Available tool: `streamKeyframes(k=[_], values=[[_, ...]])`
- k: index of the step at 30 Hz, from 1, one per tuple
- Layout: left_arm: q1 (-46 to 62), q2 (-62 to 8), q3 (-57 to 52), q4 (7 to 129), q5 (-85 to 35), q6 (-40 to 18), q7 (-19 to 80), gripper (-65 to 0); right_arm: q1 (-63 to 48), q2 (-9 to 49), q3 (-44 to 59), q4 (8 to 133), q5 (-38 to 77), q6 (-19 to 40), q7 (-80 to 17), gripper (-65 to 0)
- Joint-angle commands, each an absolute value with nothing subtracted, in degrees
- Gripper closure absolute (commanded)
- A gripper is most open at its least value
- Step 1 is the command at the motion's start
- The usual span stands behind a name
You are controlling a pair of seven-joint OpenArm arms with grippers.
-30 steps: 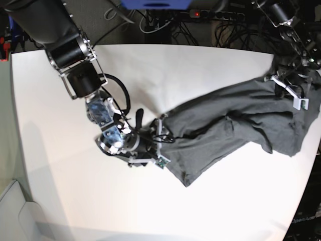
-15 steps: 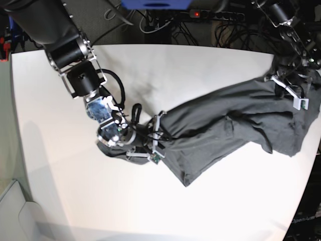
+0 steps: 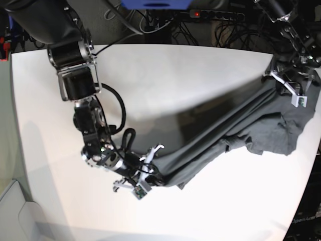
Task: Layout the t-shirt on the table in an organized manner, then fold the t-shirt properly
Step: 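Drag the held shirt end with the right gripper toward the left gripper, then release the shirt from the right gripper and lift it away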
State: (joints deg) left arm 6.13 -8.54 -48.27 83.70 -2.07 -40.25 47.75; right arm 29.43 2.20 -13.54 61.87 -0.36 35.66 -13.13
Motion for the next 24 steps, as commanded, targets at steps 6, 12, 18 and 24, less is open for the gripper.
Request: streamKeyframes(k=[6, 12, 18, 24], values=[[5.76, -9.45, -48.84, 90.95, -2.42, -40.00, 52.44, -0.3, 31.87, 0.75, -12.97, 74.15, 0.66, 34.86, -15.69, -0.5], [5.76, -8.40, -48.84, 94.29, -2.42, -40.00, 53.23, -0.3, 34.24, -2.07, -13.49, 80.92, 0.66, 34.86, -19.30, -0.5], [5.14, -7.78, -50.86, 94.37, -2.77, -40.00, 53.23, -0.3, 35.65, -5.32, -15.34, 78.37, 0.48, 34.95, -19.82, -0.5], [2.24, -7.69, -51.12, 96.57, -12.62, -40.00, 53.23, -0.3, 33.10, -5.23, -18.59, 78.46, 0.40, 34.95, -19.82, -0.5]])
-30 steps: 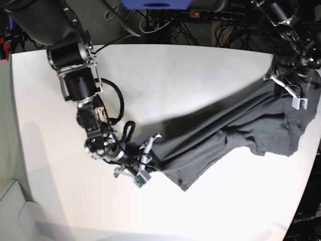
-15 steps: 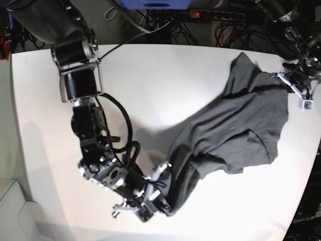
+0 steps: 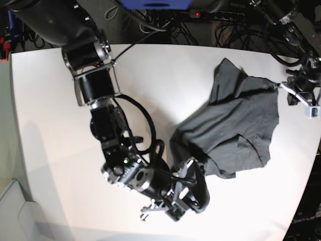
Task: Layout the t-shirt on the table in an organized manner, then fold the t-shirt properly
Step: 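Release the shirt from the right gripper and lift it away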
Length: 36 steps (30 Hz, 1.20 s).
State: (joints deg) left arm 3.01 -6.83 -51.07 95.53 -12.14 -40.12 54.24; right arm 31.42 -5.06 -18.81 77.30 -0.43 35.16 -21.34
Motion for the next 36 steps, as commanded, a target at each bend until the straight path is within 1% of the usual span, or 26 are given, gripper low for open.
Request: streamKeyframes(k=[1, 4, 6, 11, 13, 17, 20, 24, 27, 32, 34, 36], values=[[0.92, -7.69, -50.95, 96.57, -14.29, -40.00, 53.23, -0.3, 32.75, -5.23, -18.59, 78.46, 0.40, 34.95, -19.91, -0.5], [-4.09, -6.37, -50.24, 95.25, -16.13, -40.00, 53.23, -0.3, 31.52, -5.14, -18.42, 78.64, 0.40, 34.95, -19.91, -0.5], [-7.08, -5.49, -48.48, 93.14, -14.11, -40.00, 52.70, -0.3, 30.37, -4.18, -18.42, 79.60, 0.40, 34.95, -20.00, -0.5], [-13.67, -4.62, -43.82, 84.18, -9.45, -40.00, 52.53, -0.4, 27.91, -2.77, -18.42, 82.77, 0.31, 34.95, -20.09, -0.5], [-15.25, -4.70, -43.12, 80.13, -8.31, -39.78, 51.38, -0.4, 27.91, -2.07, -18.42, 83.65, 0.31, 34.86, -21.49, -0.5], [-15.60, -5.05, -43.12, 73.01, -5.49, -36.35, 42.86, -0.4, 27.91, -0.75, -18.24, 86.64, 0.31, 34.86, -24.22, -0.5], [-15.60, -5.41, -43.12, 66.33, -4.35, -35.82, 37.76, -0.4, 27.91, 0.22, -17.80, 89.10, 0.31, 34.86, -25.80, -0.5], [-15.60, -6.99, -43.12, 60.62, -4.09, -35.82, 34.77, -0.4, 28.00, 0.84, -17.27, 92.62, 0.31, 34.86, -27.03, -0.5], [-15.34, -7.34, -43.12, 58.59, -4.00, -35.82, 33.36, -0.4, 28.35, 0.84, -16.13, 93.05, 0.31, 34.86, -27.74, -0.5], [-10.77, -9.71, -43.21, 58.59, -4.53, -35.82, 31.16, -0.4, 30.20, 0.57, -16.40, 92.88, 0.31, 34.86, -29.32, -0.5], [-9.54, -10.15, -44.09, 58.77, -4.53, -36.35, 31.16, -0.4, 31.16, 0.40, -18.51, 92.09, 0.31, 34.86, -30.02, -0.5], [-8.75, -10.42, -45.93, 58.77, -4.53, -36.44, 31.16, -0.4, 32.13, 0.40, -24.22, 90.77, 0.31, 34.86, -30.29, -0.5]])
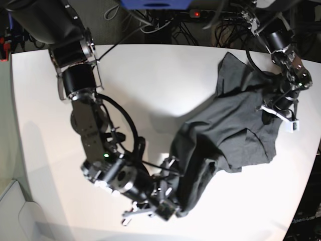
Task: Layout the t-shirt on the table in an organized manner, then fold the t-shirt properly
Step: 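Release the shirt from the right gripper and lift it away, then move the open right gripper over the bunched shirt fabric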
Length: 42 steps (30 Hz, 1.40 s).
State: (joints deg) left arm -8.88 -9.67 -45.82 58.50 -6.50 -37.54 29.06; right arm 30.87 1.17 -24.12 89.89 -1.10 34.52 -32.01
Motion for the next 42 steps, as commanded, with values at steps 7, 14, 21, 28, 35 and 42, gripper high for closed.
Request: streamKeyframes(k=[7, 14, 21, 28, 35, 42], values=[[-7.69, -10.51, -49.19, 59.30, -4.53, -36.53, 31.69, -0.4, 30.11, 0.04, -43.56, 90.42, 0.31, 34.95, -30.37, -0.5], [-6.02, -10.51, -49.54, 64.40, -4.44, -36.53, 31.69, -0.4, 25.54, -0.13, -52.35, 90.95, 0.31, 35.03, -30.29, -0.5], [-5.32, -11.30, -49.54, 64.40, -4.44, -36.53, 31.69, -0.4, 24.22, -0.04, -52.53, 91.56, 0.31, 35.03, -32.40, -7.6], [-5.32, -11.30, -49.54, 64.40, -4.44, -36.53, 31.69, -0.4, 19.47, 4.18, -52.70, 101.05, 0.31, 35.12, -37.41, -31.4], [-5.32, -11.30, -49.54, 64.48, -4.44, -36.53, 31.69, -0.4, 20.97, 6.02, -43.91, 103.96, 0.31, 35.12, -37.41, -31.5], [-5.32, -11.30, -49.54, 64.48, -4.09, -36.53, 31.69, -0.4, 29.14, -0.04, -42.15, 82.95, 0.40, 35.12, -36.88, -31.7]])
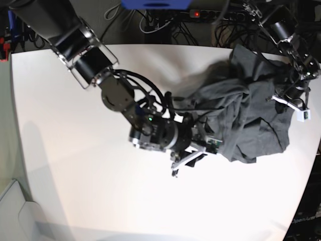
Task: Layout the t-shirt on the table in an organized manner, then fold the t-shirt properly
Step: 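Move the open right gripper over the bunched shirt fabric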
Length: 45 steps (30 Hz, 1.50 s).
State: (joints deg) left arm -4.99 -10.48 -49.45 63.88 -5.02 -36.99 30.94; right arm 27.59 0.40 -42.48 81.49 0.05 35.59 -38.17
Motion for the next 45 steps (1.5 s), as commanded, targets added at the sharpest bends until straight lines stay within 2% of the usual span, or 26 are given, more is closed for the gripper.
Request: streamKeyframes(k=[1, 5, 9, 16, 21, 23, 26, 28, 31, 37, 41, 45], values=[[-5.32, -11.30, -49.54, 64.48, -4.09, -36.53, 31.69, -0.4, 30.64, -1.19, -42.33, 78.73, 0.40, 35.12, -36.88, -31.7], [-5.23, -11.30, -49.54, 64.48, -4.09, -36.53, 31.69, -0.4, 34.33, -4.18, -42.24, 66.59, 0.40, 35.12, -33.01, -31.7], [-5.23, -11.21, -49.54, 64.48, -4.26, -36.53, 31.69, -0.4, 36.62, -4.44, -42.24, 58.24, 0.40, 35.12, -27.38, -31.7], [-5.23, -11.21, -49.63, 64.48, -4.44, -36.53, 31.69, -0.4, 38.73, -4.09, -42.15, 49.80, 0.40, 35.12, -22.55, -31.6], [-5.23, -11.12, -49.63, 64.48, -4.44, -36.53, 31.69, -0.4, 39.16, -4.09, -36.97, 46.99, 0.40, 35.12, -20.35, -30.8], [-5.23, -11.12, -49.63, 64.48, -4.44, -36.53, 31.69, -0.4, 39.08, -4.09, -36.26, 46.99, 0.40, 35.12, -20.00, -27.3], [-5.23, -11.12, -49.63, 64.48, -4.44, -36.53, 31.69, -0.4, 38.90, -4.09, -36.26, 46.99, 0.40, 35.12, -20.26, -16.5], [-5.23, -11.12, -49.63, 64.48, -4.44, -36.53, 31.69, -0.4, 38.73, -4.26, -36.35, 46.99, 0.40, 35.12, -20.35, -12.7], [-5.23, -11.03, -49.63, 64.48, -4.44, -36.53, 31.69, -0.4, 37.85, -4.44, -36.35, 47.34, 0.40, 35.12, -20.44, -14.4], [-5.23, -11.21, -49.63, 64.22, -4.44, -36.53, 31.69, -0.4, 37.49, -4.53, -36.53, 50.95, 0.48, 35.12, -25.54, -27.6], [-5.23, -11.12, -49.63, 64.22, -4.44, -36.53, 31.69, -0.4, 37.49, -4.53, -36.62, 52.62, 0.48, 35.47, -27.30, -28.4], [-5.23, -10.95, -49.63, 64.48, -4.44, -36.53, 31.69, -0.4, 37.41, -4.53, -36.62, 52.44, 0.48, 39.78, -27.21, -28.4]])
